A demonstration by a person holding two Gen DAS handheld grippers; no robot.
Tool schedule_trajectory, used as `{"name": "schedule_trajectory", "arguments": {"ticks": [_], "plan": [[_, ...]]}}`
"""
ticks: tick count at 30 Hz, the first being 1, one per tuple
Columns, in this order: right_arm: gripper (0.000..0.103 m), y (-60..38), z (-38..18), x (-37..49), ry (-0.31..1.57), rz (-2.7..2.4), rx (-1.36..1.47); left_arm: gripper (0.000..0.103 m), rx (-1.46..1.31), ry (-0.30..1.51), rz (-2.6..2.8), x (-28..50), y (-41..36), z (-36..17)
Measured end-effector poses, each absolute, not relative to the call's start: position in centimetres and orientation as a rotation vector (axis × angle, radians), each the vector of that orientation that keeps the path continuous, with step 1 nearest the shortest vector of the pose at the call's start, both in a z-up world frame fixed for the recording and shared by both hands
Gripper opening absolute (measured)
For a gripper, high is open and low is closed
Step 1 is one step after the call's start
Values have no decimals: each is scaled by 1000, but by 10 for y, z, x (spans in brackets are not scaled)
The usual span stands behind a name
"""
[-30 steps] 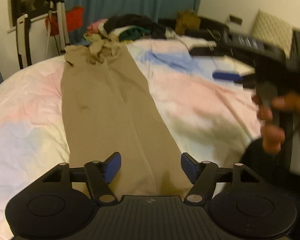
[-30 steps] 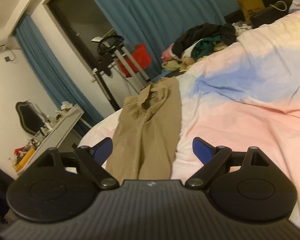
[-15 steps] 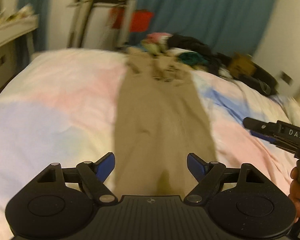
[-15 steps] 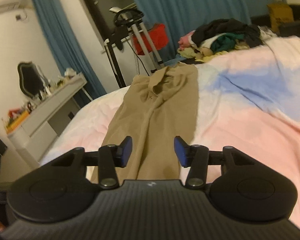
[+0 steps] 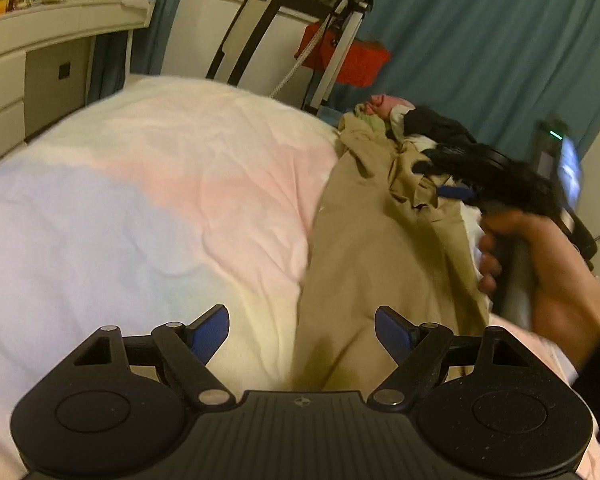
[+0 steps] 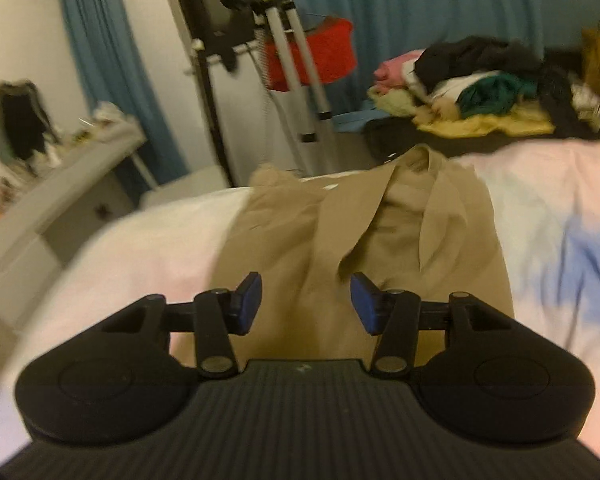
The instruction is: Fold clothes
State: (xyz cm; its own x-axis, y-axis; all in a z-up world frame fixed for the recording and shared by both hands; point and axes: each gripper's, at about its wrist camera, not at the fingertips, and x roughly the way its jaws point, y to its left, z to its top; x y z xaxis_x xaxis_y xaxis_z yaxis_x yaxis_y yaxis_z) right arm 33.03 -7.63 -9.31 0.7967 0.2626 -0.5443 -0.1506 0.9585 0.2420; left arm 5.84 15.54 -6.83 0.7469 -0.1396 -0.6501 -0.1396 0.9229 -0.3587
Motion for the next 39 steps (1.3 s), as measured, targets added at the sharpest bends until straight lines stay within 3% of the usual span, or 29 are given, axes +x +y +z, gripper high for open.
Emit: {"name": "schedule_trajectory", "arguments": {"ticks": [3, 4, 5, 6, 11, 14, 18, 19, 20, 22, 34, 39], "plan": [[49, -72, -112, 362, 681, 169, 190, 82, -463, 770, -5, 75, 161, -85], [35, -70, -115, 368, 686, 174, 179, 82, -485, 776, -7, 79, 164, -90], [13, -69, -118, 374, 692, 179, 168, 82, -503, 774, -10, 82, 168, -93], [6, -69, -118, 378, 680, 177, 149, 82, -516, 768, -14, 84, 170, -96], [5, -89, -95, 371, 470, 69, 101, 82, -538, 749, -25, 91, 174, -100], [6, -102, -88, 371, 468, 14, 98, 82, -537, 749, -30, 91, 174, -102], [14, -115, -91, 366, 577, 54, 164, 82, -541, 756, -35, 90, 174, -103], [30, -119, -90, 357, 606, 86, 188, 82, -541, 760, -42, 91, 173, -103], [60, -123, -90, 349, 635, 118, 213, 82, -541, 766, -52, 90, 173, -102], [86, -134, -92, 313, 675, 156, 264, 82, -540, 778, -71, 89, 173, -101], [87, -206, -111, 35, 853, 293, 582, 79, -502, 931, -60, 62, 168, -92], [87, -231, -146, -10, 948, 292, 925, 81, -543, 1040, -63, 37, 161, -99]]}}
